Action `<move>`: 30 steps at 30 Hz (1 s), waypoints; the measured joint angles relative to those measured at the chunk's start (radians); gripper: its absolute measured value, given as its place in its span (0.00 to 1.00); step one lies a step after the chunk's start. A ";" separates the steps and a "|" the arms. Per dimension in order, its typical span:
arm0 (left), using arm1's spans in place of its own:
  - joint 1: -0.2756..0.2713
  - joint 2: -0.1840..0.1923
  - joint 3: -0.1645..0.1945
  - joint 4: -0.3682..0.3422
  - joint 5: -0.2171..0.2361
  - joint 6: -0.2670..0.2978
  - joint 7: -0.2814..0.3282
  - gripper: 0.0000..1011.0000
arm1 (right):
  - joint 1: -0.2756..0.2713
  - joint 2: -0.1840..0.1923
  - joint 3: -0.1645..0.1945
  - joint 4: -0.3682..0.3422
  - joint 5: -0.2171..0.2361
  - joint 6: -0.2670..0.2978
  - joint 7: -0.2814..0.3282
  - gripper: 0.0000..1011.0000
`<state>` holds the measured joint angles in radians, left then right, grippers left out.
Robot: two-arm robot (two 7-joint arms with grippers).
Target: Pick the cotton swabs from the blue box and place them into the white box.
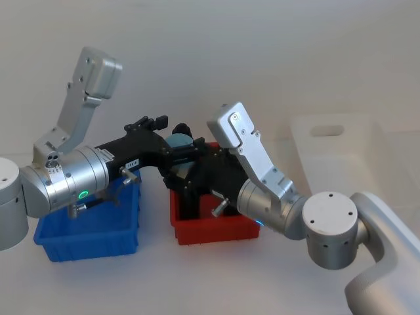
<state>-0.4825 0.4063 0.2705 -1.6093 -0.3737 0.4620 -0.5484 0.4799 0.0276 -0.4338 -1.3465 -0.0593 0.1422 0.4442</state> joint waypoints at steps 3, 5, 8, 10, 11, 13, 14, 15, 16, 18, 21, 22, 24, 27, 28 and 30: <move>0.000 0.000 0.000 0.000 0.000 0.000 0.000 0.99 | -0.004 0.003 0.000 -0.006 -0.002 0.003 -0.010 0.66; 0.000 0.000 0.000 0.000 0.000 0.000 0.000 0.99 | -0.009 0.006 -0.001 -0.012 -0.005 0.005 -0.018 0.66; 0.000 0.000 0.000 0.000 0.000 0.000 0.000 0.99 | -0.013 0.009 -0.001 -0.018 -0.007 0.007 -0.028 0.66; 0.000 0.000 0.000 0.000 0.000 0.000 0.000 0.99 | -0.019 0.012 -0.001 -0.025 -0.010 0.009 -0.039 0.66; 0.000 0.000 0.000 0.000 0.000 0.000 0.000 0.99 | -0.023 0.016 0.000 -0.032 -0.011 0.011 -0.048 0.66; 0.000 0.000 0.000 0.000 0.000 0.000 0.000 0.99 | -0.027 0.019 0.001 -0.039 -0.012 0.012 -0.056 0.66; 0.000 0.000 0.000 0.000 0.000 0.000 0.000 0.99 | -0.031 0.021 0.002 -0.044 -0.012 0.013 -0.061 0.66; 0.000 0.000 0.000 0.000 0.000 0.000 0.000 0.99 | -0.036 0.025 0.003 -0.051 -0.012 0.015 -0.071 0.66; 0.000 0.000 0.000 0.000 0.000 0.000 0.000 0.99 | -0.038 0.027 0.004 -0.055 -0.012 0.016 -0.076 0.66; 0.000 0.000 0.000 0.000 0.000 0.000 0.000 0.99 | -0.045 0.032 0.007 -0.064 -0.012 0.017 -0.086 0.66; 0.000 0.000 0.000 0.000 0.000 0.000 0.000 0.99 | -0.058 0.044 0.014 -0.081 -0.006 0.020 -0.109 0.66; 0.000 0.000 0.000 0.000 0.000 0.000 0.000 0.99 | -0.064 0.050 0.018 -0.090 -0.001 0.021 -0.123 0.66; 0.000 0.000 0.000 0.000 0.000 0.000 0.000 0.99 | -0.071 0.057 0.024 -0.098 0.005 0.021 -0.134 0.66; 0.000 0.000 0.000 0.000 0.000 0.000 0.000 0.99 | -0.089 0.076 0.038 -0.121 0.022 0.022 -0.167 0.66; 0.000 0.000 0.000 0.000 0.000 0.000 0.000 0.99 | -0.091 0.079 0.040 -0.124 0.025 0.022 -0.171 0.66; 0.000 0.000 0.000 0.000 0.000 0.000 0.000 0.99 | -0.098 0.087 0.048 -0.133 0.033 0.022 -0.184 0.66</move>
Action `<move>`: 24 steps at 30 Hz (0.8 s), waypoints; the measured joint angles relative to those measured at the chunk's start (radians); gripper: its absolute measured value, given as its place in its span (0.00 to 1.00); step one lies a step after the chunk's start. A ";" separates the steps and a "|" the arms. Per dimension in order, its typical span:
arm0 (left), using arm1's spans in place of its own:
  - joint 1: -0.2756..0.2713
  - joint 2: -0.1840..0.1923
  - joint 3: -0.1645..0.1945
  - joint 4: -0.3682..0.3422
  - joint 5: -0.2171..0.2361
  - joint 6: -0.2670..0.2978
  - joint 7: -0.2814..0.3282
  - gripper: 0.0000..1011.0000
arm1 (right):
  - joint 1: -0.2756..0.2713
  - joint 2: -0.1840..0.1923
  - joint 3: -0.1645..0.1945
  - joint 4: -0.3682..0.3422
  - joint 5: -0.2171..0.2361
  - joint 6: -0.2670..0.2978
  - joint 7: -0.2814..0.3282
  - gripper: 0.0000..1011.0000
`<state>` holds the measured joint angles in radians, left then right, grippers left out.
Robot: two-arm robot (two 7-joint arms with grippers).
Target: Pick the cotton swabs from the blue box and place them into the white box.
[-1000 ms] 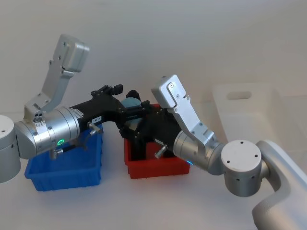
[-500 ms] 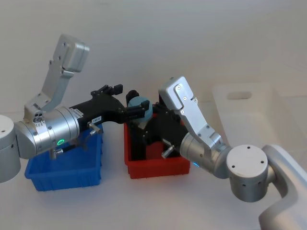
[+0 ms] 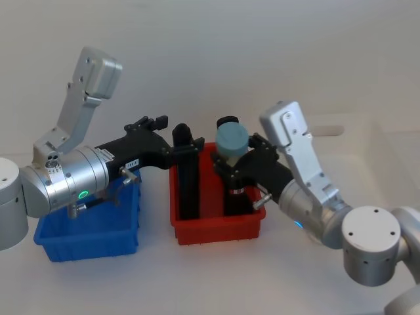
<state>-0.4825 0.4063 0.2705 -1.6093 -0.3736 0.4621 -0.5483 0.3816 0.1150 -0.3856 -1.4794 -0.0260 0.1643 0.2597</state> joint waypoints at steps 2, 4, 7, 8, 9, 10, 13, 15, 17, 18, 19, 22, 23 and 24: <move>0.000 0.000 0.000 0.000 0.000 0.000 0.000 0.99 | -0.008 0.010 0.010 -0.010 0.013 0.000 -0.019 0.66; 0.000 0.000 0.000 0.000 0.000 0.000 0.000 0.99 | -0.018 0.023 0.021 -0.020 0.027 0.000 -0.037 0.66; 0.000 0.000 0.000 0.000 0.000 0.000 0.000 0.99 | -0.030 0.042 0.040 -0.033 0.047 0.000 -0.064 0.66; 0.000 0.000 0.000 0.000 0.000 0.000 0.000 0.99 | -0.030 0.042 0.040 -0.033 0.047 0.000 -0.064 0.66; 0.000 0.000 0.000 0.000 0.000 0.000 0.000 0.99 | -0.035 0.050 0.048 -0.037 0.058 0.000 -0.073 0.66; 0.000 0.000 0.000 0.000 0.000 0.000 0.000 0.99 | -0.039 0.056 0.054 -0.040 0.063 0.000 -0.081 0.66; 0.000 0.000 0.000 0.000 0.000 0.000 0.000 0.99 | -0.049 0.073 0.072 -0.046 0.084 -0.002 -0.107 0.66; 0.000 0.000 0.000 0.000 0.000 0.000 0.000 0.99 | -0.054 0.082 0.083 -0.047 0.095 -0.002 -0.120 0.66; 0.000 0.000 0.000 0.000 0.000 0.000 0.000 0.99 | -0.060 0.095 0.097 -0.047 0.111 -0.003 -0.139 0.66; 0.000 0.000 0.000 0.000 0.000 0.000 0.000 0.99 | -0.063 0.103 0.108 -0.046 0.121 -0.004 -0.153 0.66; 0.000 0.000 0.000 0.000 0.000 0.000 0.000 0.99 | -0.064 0.106 0.112 -0.044 0.124 -0.004 -0.156 0.66; 0.000 0.000 0.000 0.000 0.000 0.000 0.000 0.99 | -0.068 0.121 0.132 -0.031 0.144 -0.005 -0.178 0.66; 0.000 0.000 0.000 0.000 0.000 0.000 0.000 0.99 | -0.068 0.128 0.141 -0.020 0.153 -0.007 -0.188 0.66; 0.000 0.000 0.000 0.000 0.000 0.000 0.000 0.99 | -0.068 0.130 0.145 -0.014 0.157 -0.008 -0.192 0.66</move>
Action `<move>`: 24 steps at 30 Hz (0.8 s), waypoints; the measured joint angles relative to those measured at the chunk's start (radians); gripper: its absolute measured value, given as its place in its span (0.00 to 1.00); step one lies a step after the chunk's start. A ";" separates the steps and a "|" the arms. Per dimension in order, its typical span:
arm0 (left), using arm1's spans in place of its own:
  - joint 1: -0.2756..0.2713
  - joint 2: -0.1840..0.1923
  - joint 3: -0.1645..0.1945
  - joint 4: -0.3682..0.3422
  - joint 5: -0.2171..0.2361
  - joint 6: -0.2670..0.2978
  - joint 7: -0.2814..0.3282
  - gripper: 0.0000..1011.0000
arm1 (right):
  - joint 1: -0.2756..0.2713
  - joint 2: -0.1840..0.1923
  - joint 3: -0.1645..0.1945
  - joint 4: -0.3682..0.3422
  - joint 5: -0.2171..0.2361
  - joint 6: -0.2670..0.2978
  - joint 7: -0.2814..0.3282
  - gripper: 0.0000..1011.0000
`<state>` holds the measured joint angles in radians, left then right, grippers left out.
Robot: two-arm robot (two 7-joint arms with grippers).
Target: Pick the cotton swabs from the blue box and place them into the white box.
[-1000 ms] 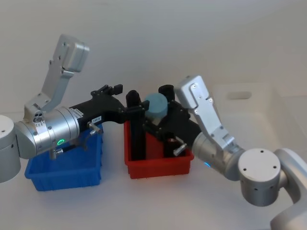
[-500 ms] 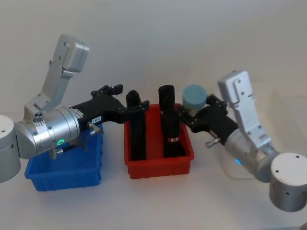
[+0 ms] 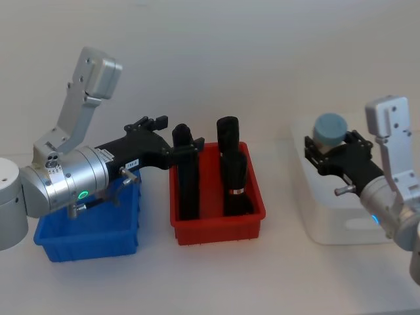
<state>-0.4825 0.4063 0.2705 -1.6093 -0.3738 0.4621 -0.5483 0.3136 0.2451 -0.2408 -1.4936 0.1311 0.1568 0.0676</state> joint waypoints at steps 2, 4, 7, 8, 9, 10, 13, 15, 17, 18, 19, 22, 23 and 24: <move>0.000 0.000 0.000 0.000 0.000 0.000 0.000 0.99 | 0.000 0.004 0.007 0.012 0.008 -0.002 -0.007 0.66; 0.000 0.000 0.000 0.000 0.000 0.000 0.000 0.99 | 0.002 0.010 0.018 0.036 0.019 -0.008 -0.015 0.66; 0.000 0.000 0.000 0.000 0.000 0.000 0.000 0.99 | 0.009 0.014 0.028 0.069 0.032 -0.019 -0.022 0.66; 0.000 0.000 0.000 0.000 0.000 0.000 0.000 0.99 | 0.012 0.015 0.031 0.081 0.034 -0.022 -0.023 0.66; 0.000 0.000 0.000 0.000 0.000 0.000 0.000 0.99 | 0.013 0.016 0.032 0.087 0.037 -0.025 -0.024 0.66; 0.000 0.000 0.000 0.000 0.000 0.000 0.000 0.99 | 0.016 0.016 0.035 0.100 0.039 -0.028 -0.024 0.66; 0.000 0.000 0.000 0.000 0.000 0.000 0.000 0.99 | 0.031 0.017 0.042 0.151 0.049 -0.046 -0.025 0.66; 0.000 0.000 0.000 0.000 0.000 0.000 0.000 0.99 | 0.037 0.017 0.045 0.169 0.052 -0.052 -0.025 0.66; 0.000 0.000 0.000 0.000 0.000 0.000 0.000 0.99 | 0.046 0.016 0.048 0.198 0.055 -0.061 -0.024 0.66; 0.000 0.000 0.000 0.000 0.000 0.000 0.000 0.99 | 0.049 0.016 0.049 0.205 0.056 -0.064 -0.023 0.66; 0.000 0.000 0.000 0.000 0.000 0.000 0.000 0.99 | 0.051 0.015 0.050 0.213 0.057 -0.067 -0.022 0.66; 0.000 0.000 0.000 0.000 0.000 0.000 0.000 0.99 | 0.065 0.013 0.053 0.247 0.060 -0.079 -0.016 0.66; 0.000 0.000 0.000 0.000 0.000 0.000 0.000 0.99 | 0.067 0.012 0.053 0.253 0.061 -0.081 -0.015 0.66; 0.000 0.000 0.000 0.000 0.000 0.000 0.000 0.99 | 0.069 0.012 0.054 0.258 0.061 -0.083 -0.014 0.67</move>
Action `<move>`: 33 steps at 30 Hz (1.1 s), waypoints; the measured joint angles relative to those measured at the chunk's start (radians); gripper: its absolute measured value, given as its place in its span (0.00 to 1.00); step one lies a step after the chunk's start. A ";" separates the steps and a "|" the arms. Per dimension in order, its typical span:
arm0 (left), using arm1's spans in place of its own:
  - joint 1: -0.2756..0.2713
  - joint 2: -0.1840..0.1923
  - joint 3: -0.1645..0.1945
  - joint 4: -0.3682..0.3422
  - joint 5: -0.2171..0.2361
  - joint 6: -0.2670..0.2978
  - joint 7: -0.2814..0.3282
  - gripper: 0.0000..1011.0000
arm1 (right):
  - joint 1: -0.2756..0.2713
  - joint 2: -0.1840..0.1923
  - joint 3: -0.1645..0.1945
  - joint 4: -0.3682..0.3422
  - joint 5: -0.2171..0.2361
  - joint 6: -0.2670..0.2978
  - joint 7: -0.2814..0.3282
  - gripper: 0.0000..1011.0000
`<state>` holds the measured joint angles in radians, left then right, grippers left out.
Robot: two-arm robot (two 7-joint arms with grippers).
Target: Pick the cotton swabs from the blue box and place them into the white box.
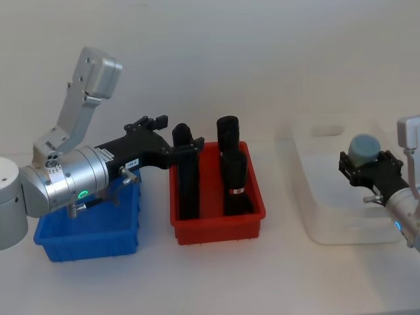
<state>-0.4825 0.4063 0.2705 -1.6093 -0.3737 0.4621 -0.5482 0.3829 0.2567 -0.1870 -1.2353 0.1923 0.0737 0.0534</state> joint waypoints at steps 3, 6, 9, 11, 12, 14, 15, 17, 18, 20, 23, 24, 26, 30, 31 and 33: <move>0.000 0.000 0.000 0.000 0.000 0.000 0.000 0.99 | 0.008 -0.002 0.001 0.021 0.001 -0.008 0.004 0.74; 0.000 0.000 0.000 0.000 0.000 0.000 0.000 0.99 | 0.016 -0.004 0.003 0.038 0.001 -0.016 0.007 0.82; 0.000 0.000 0.000 0.000 0.000 0.000 0.000 0.99 | 0.020 -0.005 0.003 0.046 0.001 -0.020 0.009 0.91; 0.000 0.000 0.000 0.000 0.000 0.000 0.000 0.99 | 0.022 -0.006 0.004 0.051 0.001 -0.023 0.009 0.93; 0.000 0.000 0.000 0.000 0.000 0.000 0.000 0.99 | 0.023 -0.006 0.004 0.053 0.001 -0.026 0.009 0.98; 0.000 0.000 0.000 0.000 0.000 0.000 0.000 0.99 | 0.023 -0.006 0.004 0.055 -0.001 -0.031 0.009 0.99; 0.000 0.000 0.000 0.000 0.000 0.000 0.000 0.99 | 0.023 -0.006 0.005 0.055 -0.002 -0.032 0.009 0.99; 0.000 0.000 0.000 0.000 0.000 0.000 0.000 0.99 | 0.023 -0.006 0.005 0.055 -0.003 -0.035 0.009 0.99; 0.000 0.000 0.000 0.000 0.000 0.000 0.000 0.99 | 0.023 -0.006 0.006 0.055 -0.004 -0.038 0.009 0.99; 0.000 0.000 0.000 0.000 0.000 0.000 0.000 0.99 | 0.022 -0.006 0.006 0.052 -0.005 -0.040 0.009 0.99; 0.000 0.000 0.000 0.000 0.000 0.000 0.000 0.99 | 0.020 -0.006 0.007 0.048 -0.007 -0.044 0.008 0.99; 0.000 0.000 0.000 0.000 0.000 0.000 0.000 0.99 | 0.019 -0.005 0.007 0.047 -0.008 -0.046 0.007 0.99; 0.000 0.000 0.000 0.000 0.000 0.000 0.000 0.99 | 0.018 -0.005 0.008 0.045 -0.009 -0.047 0.007 0.99; 0.000 0.000 0.000 0.000 0.000 0.000 0.000 0.99 | 0.017 -0.005 0.008 0.043 -0.009 -0.048 0.007 0.99; 0.001 0.000 0.000 0.000 0.000 -0.002 0.000 0.99 | 0.015 -0.005 0.008 0.041 -0.009 -0.048 0.007 0.99; 0.002 0.000 0.002 0.000 0.001 -0.004 0.003 0.99 | 0.013 -0.004 0.008 0.037 -0.009 -0.048 0.007 0.99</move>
<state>-0.4800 0.4063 0.2723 -1.6093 -0.3729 0.4576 -0.5452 0.3957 0.2525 -0.1791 -1.1982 0.1832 0.0258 0.0600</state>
